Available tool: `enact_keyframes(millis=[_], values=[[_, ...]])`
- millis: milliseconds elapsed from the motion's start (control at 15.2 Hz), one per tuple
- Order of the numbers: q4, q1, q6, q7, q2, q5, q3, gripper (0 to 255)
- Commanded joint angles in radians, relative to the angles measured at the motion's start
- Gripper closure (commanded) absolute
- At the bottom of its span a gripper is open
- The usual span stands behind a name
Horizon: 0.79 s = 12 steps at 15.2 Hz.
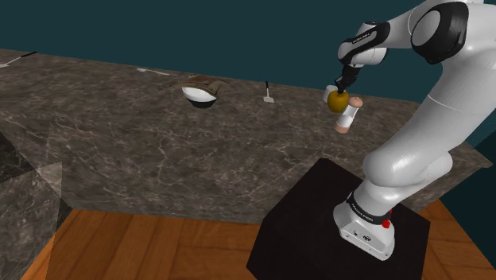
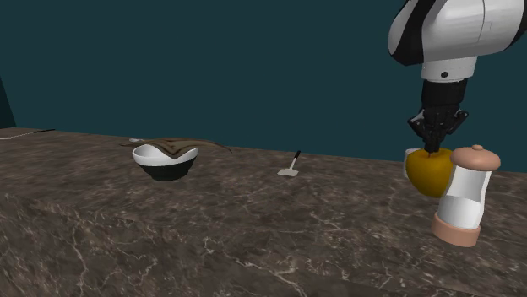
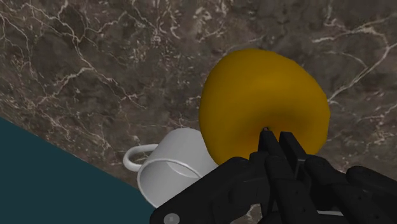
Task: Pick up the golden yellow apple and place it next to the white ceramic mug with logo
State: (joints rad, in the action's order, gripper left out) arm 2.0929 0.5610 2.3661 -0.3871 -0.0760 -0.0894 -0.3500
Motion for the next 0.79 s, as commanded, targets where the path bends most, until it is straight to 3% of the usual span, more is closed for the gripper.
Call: enact_keyframes(millis=[0, 66, 132, 462, 726], values=[[0.0, 0.0, 0.0, 0.0, 0.0, 0.0, 0.0, 255], [0.0, 0.0, 0.0, 0.0, 0.0, 0.0, 0.0, 255], [0.0, 0.0, 0.0, 0.0, 0.0, 0.0, 0.0, 0], [0.0, 0.0, 0.0, 0.0, 0.0, 0.0, 0.0, 0], [-0.035, -0.011, -0.114, 0.021, 0.082, -0.031, 0.005, 0]])
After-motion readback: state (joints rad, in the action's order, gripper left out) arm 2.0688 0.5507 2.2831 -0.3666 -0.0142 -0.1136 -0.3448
